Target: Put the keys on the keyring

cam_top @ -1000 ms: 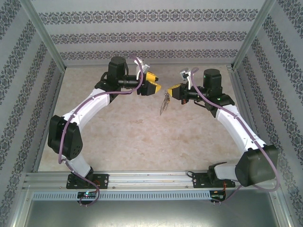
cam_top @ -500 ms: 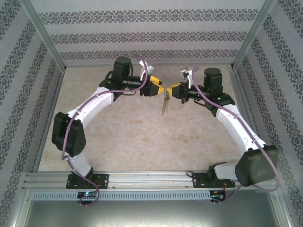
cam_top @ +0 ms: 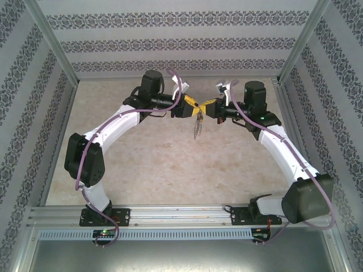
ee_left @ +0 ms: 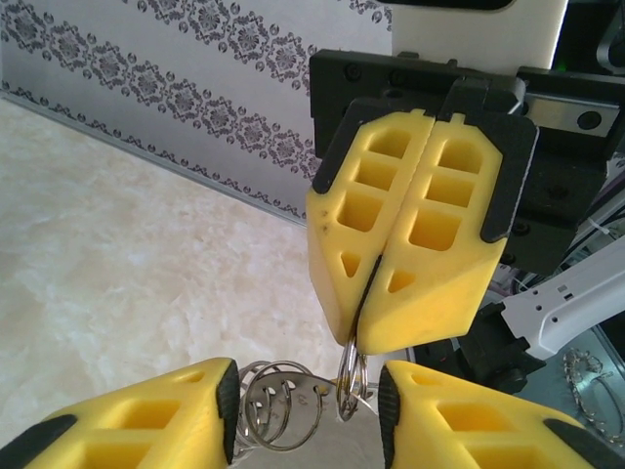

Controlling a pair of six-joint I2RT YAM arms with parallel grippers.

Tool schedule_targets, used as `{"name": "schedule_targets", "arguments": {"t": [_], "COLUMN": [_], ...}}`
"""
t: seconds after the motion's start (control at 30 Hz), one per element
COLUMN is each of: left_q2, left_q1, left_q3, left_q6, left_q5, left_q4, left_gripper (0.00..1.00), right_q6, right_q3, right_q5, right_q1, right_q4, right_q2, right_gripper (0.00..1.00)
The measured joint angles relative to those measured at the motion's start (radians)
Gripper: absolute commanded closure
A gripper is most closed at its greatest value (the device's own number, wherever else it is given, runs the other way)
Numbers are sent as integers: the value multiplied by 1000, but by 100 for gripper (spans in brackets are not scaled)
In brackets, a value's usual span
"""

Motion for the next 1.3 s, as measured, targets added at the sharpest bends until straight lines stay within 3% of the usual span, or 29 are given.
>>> {"name": "schedule_targets", "arguments": {"t": [0.37,0.67,0.97,1.3], "left_q2": [0,-1,-6,-8], "left_q1": [-8,-8,-8,-8], "left_q3": [0,0,-8,-15], "left_q6": [3,2,-5,-31], "left_q5": [-6,-8,-13,-3], "left_q4": [-3,-1,19,56], "left_gripper": [59,74,68,85], "right_q6": [0,0,0,0], "right_q3": [0,0,0,0], "right_q5": [0,0,0,4], "right_q1": [0,0,0,0], "right_q4": [0,0,0,0], "right_q2": [0,0,0,0], "right_gripper": [100,100,100,100]}}
